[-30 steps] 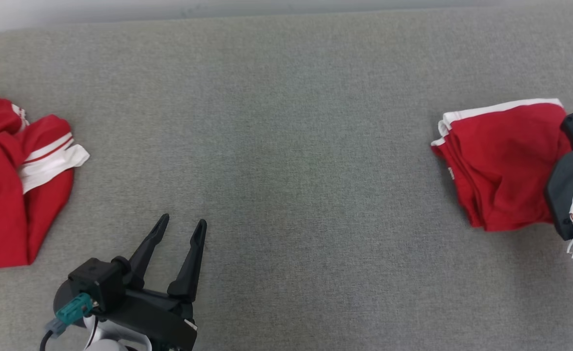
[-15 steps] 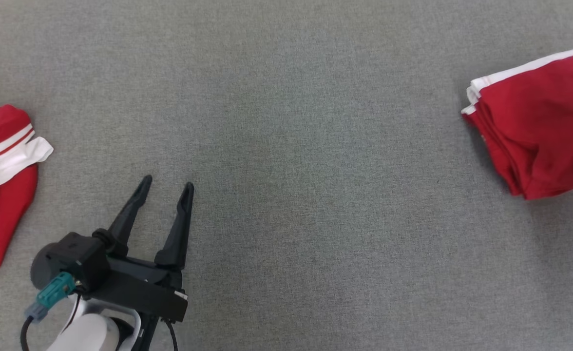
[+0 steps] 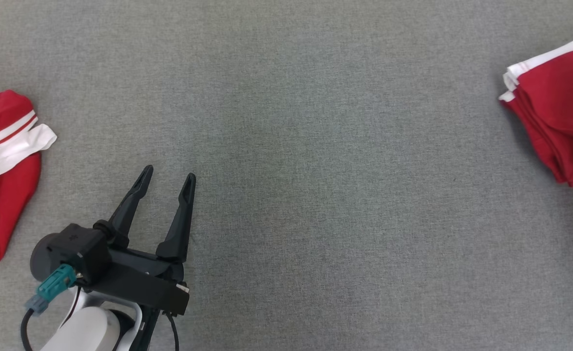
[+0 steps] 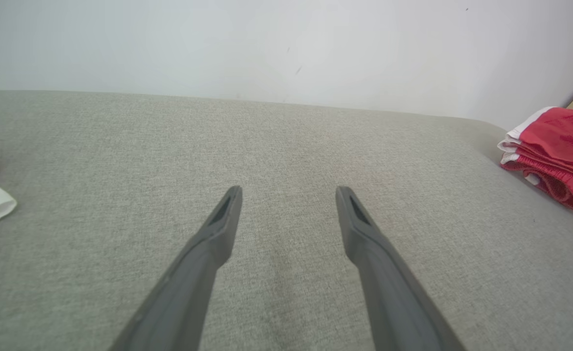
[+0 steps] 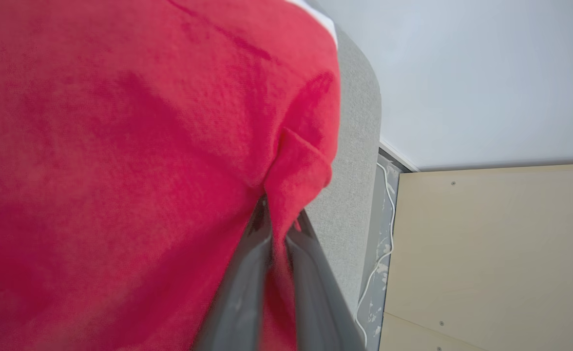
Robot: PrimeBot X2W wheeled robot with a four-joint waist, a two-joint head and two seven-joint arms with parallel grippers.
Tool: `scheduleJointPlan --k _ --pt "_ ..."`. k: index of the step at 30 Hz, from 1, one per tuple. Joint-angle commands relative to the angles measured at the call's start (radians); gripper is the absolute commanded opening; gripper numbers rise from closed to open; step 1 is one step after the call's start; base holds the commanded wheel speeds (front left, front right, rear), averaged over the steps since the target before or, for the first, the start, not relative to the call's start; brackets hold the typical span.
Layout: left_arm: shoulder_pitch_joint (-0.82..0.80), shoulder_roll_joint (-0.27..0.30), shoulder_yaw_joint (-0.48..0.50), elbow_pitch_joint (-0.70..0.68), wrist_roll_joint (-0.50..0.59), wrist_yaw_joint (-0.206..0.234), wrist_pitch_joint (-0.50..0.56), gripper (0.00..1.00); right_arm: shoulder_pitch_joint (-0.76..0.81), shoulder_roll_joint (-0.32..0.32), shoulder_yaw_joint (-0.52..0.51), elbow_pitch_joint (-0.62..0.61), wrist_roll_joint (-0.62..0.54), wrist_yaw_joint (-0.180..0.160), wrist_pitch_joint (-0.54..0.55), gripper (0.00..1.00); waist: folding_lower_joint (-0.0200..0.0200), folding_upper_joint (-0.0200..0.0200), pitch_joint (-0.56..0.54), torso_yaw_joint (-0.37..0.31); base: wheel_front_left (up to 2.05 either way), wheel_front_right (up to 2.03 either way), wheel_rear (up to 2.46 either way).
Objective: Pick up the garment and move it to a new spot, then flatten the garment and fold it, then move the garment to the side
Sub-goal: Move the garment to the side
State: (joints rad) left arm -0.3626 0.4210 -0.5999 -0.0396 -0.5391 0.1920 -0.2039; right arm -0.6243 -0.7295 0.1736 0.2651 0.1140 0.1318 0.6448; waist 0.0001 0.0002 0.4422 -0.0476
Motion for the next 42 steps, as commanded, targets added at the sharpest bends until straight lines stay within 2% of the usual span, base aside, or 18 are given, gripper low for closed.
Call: scheduleJointPlan --k 1,7,16,17,18,19,33,37,42 --pt "-0.012 0.001 0.0 0.004 -0.011 -0.005 -0.001 1.0 0.007 -0.01 -0.027 -0.001 -0.012 -0.001 0.016 0.0 -0.0001 -0.0002 -0.001 0.006 0.0 0.0 0.0" --pt "-0.01 0.0 0.006 0.012 -0.025 -0.003 -0.006 1.0 0.042 0.002 -0.077 -0.068 -0.05 -0.001 0.077 0.0 -0.0001 -0.0002 -0.014 -0.006 0.0 0.0 0.0" --pt "-0.017 -0.005 -0.008 0.017 -0.022 -0.008 -0.002 1.0 0.08 0.033 -0.106 -0.138 -0.08 -0.001 0.093 0.0 -0.0001 -0.0002 -0.021 -0.02 0.0 0.0 0.0" --pt "-0.017 -0.005 -0.008 0.017 -0.023 -0.01 -0.002 1.0 0.082 0.039 -0.108 -0.144 -0.083 -0.001 0.086 0.27 -0.0001 -0.0002 -0.022 -0.02 0.0 0.0 0.0" --pt "-0.018 -0.004 -0.008 0.018 -0.023 -0.01 -0.003 1.0 0.085 0.04 -0.105 -0.149 -0.086 -0.001 0.081 0.78 -0.0001 -0.0002 -0.023 -0.018 0.0 0.0 0.0" --pt "-0.018 -0.003 -0.007 0.018 -0.023 -0.01 -0.003 1.0 0.087 0.038 -0.109 -0.15 -0.094 -0.001 0.08 1.0 -0.0001 -0.0002 -0.023 -0.017 0.0 0.0 0.0" --pt "-0.008 -0.02 -0.015 0.031 -0.029 -0.009 -0.021 1.0 0.151 0.05 -0.172 -0.151 -0.096 -0.001 0.067 1.0 -0.0001 -0.0002 -0.063 0.014 0.0 0.0 0.0" --pt "-0.002 -0.035 -0.011 0.042 -0.027 -0.006 -0.035 1.0 0.174 0.084 -0.198 -0.144 -0.066 -0.001 -0.01 1.0 -0.0001 -0.0002 -0.092 0.035 0.0 0.0 0.0" --pt "0.013 -0.052 -0.004 0.06 -0.022 0.0 -0.047 1.0 0.21 0.16 -0.236 -0.136 0.004 -0.001 -0.144 1.0 -0.0001 -0.0002 -0.143 0.066 0.0 0.0 0.0"
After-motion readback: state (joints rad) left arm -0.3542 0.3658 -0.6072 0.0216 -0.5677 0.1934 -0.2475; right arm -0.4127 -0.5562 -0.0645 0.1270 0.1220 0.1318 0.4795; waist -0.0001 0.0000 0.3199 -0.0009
